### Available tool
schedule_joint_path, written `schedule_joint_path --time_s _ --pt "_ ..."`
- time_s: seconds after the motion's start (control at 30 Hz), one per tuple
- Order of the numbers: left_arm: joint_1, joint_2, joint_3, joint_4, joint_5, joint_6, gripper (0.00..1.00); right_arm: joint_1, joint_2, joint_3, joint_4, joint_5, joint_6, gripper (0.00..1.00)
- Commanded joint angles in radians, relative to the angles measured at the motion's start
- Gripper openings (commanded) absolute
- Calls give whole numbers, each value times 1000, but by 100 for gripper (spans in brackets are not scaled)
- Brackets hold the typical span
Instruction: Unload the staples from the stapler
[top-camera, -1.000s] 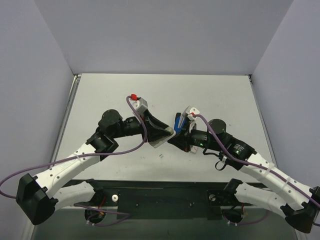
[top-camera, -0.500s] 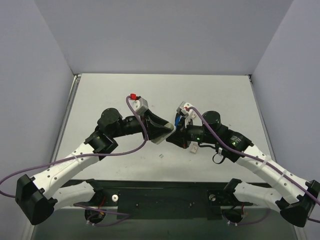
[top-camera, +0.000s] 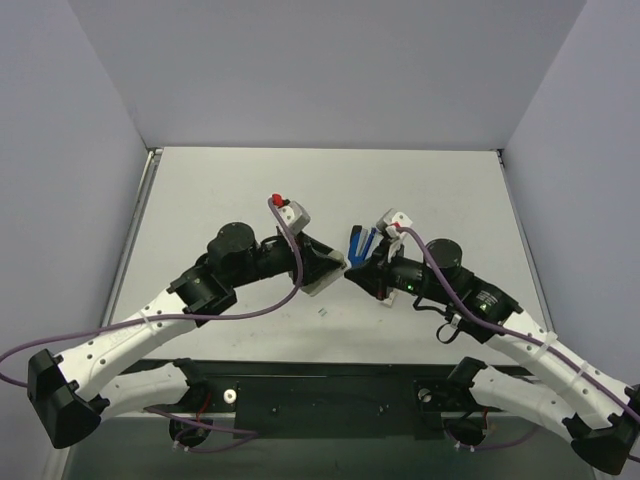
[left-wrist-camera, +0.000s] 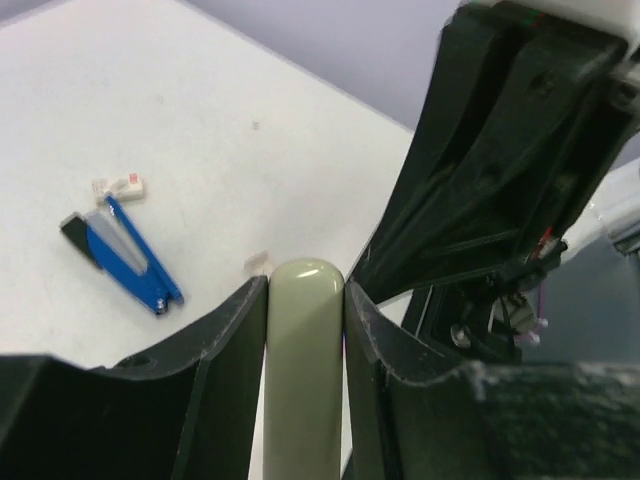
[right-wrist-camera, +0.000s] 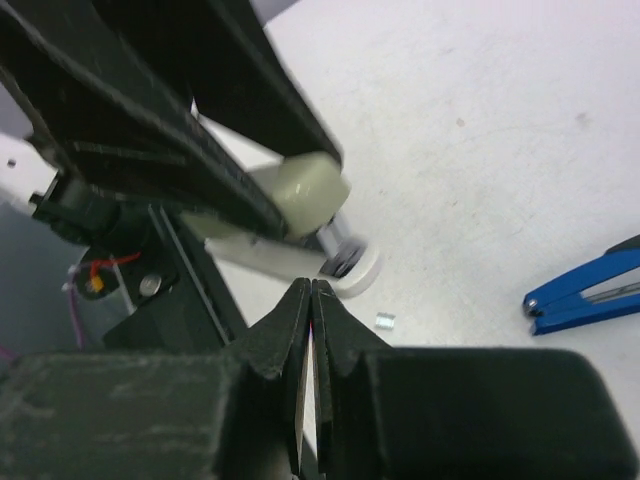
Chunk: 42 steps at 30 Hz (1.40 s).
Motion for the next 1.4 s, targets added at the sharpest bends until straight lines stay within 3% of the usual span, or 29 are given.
schedule_joint_path --time_s 0.0,0.2,0.33,0.47,0.97,1.37 --pt "-33 -4 6 -189 -91 -14 0 -19 -71 -16 226 143 22 0" --pt "15 63 93 -330 -401 -27 0 -20 -85 -71 156 215 51 0" --pt "97 148 128 -363 -469 -66 0 -17 -45 -95 128 260 83 0" --pt "186 220 138 -326 -495 -96 0 -5 1 -125 137 298 106 0" --pt "354 544 230 -148 -647 -73 0 44 135 -215 249 321 195 0" --pt "461 820 401 -22 -592 -17 0 50 167 -250 283 292 202 0"
